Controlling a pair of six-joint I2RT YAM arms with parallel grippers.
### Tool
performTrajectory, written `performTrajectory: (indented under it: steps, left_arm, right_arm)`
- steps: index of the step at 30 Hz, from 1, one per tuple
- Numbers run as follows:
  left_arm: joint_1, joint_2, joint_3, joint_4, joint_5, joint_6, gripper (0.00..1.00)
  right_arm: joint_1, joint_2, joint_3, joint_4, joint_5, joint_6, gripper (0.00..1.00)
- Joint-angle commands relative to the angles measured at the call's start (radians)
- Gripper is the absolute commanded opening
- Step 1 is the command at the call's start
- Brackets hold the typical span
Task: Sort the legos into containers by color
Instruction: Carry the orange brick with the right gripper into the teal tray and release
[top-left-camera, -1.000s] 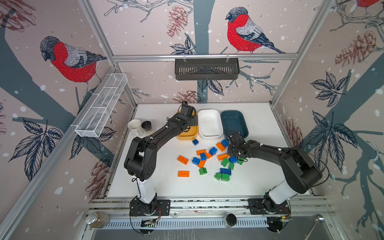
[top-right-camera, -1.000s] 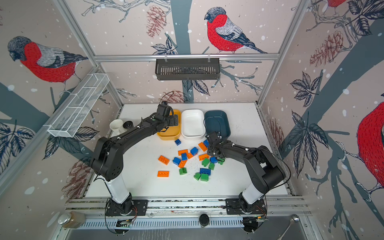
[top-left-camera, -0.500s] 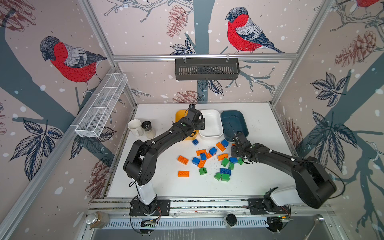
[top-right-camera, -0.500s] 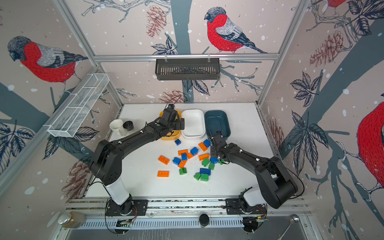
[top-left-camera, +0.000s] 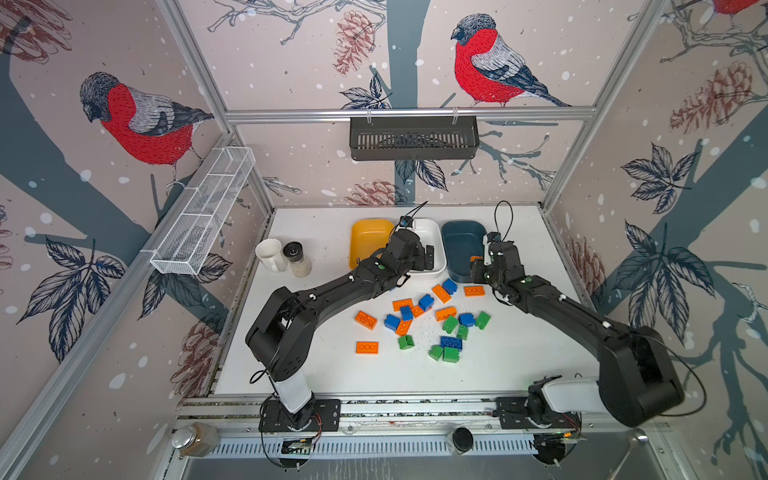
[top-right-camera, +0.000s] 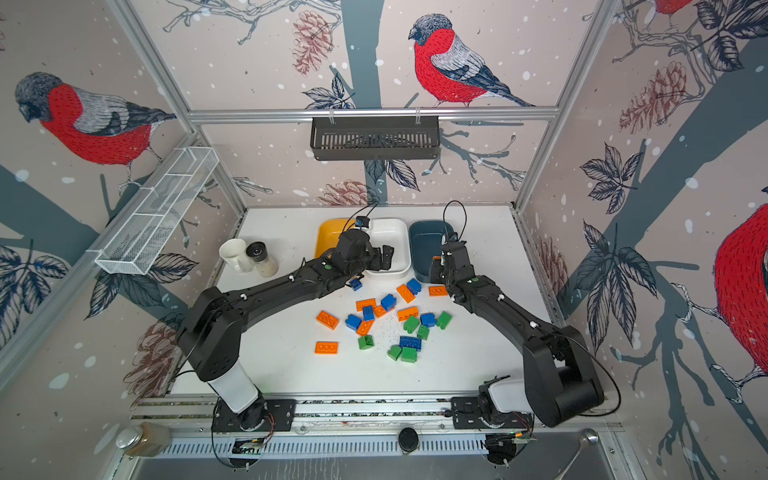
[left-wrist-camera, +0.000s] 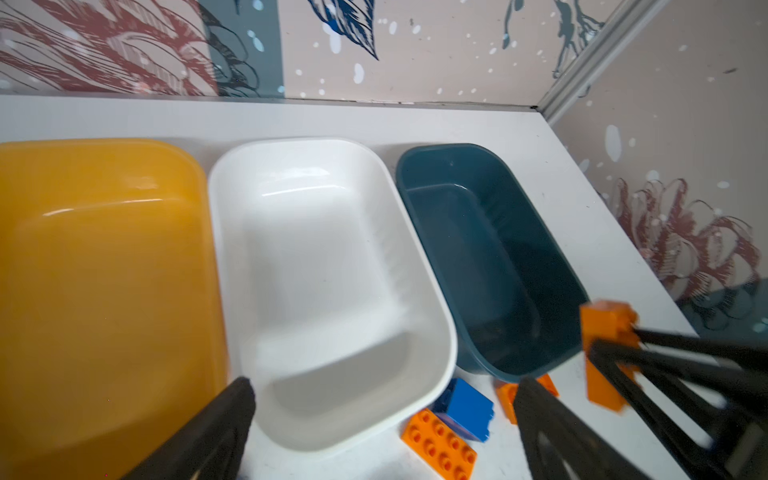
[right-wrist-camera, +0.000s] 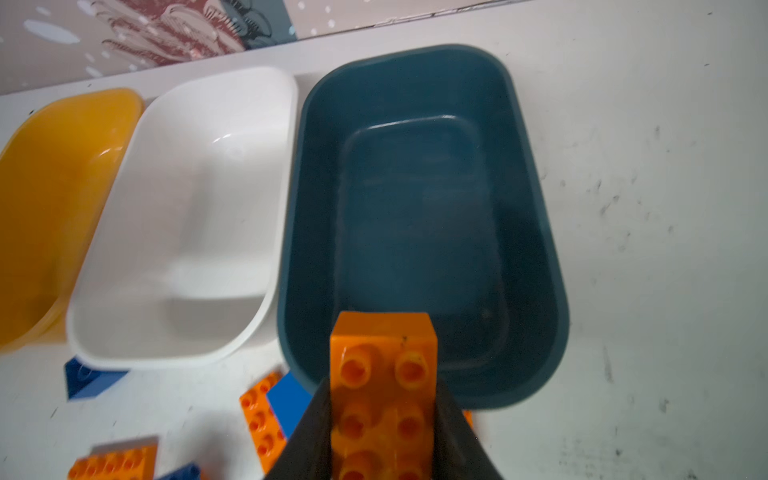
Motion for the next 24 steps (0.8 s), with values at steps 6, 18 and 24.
performTrajectory:
  steps: [6,18,24]
  left_arm:
    - [-0.028,-0.015,-0.015,-0.014,-0.005,0.014,0.98]
    - [-0.029,0.002,-0.011,-0.133,0.049,0.104,0.98]
    - [-0.029,0.008,-0.011,-0.190,0.142,0.174,0.97]
  right_arm:
    - [-0.061,0.270,0.243,-0.026,0.035,0.017,0.32]
    - [-0.056,0.438,0.441,-0.114,0.052,-0.015,0.47]
    - [-0.029,0.364,0.414,-0.122,0.055,-0.027,0.67]
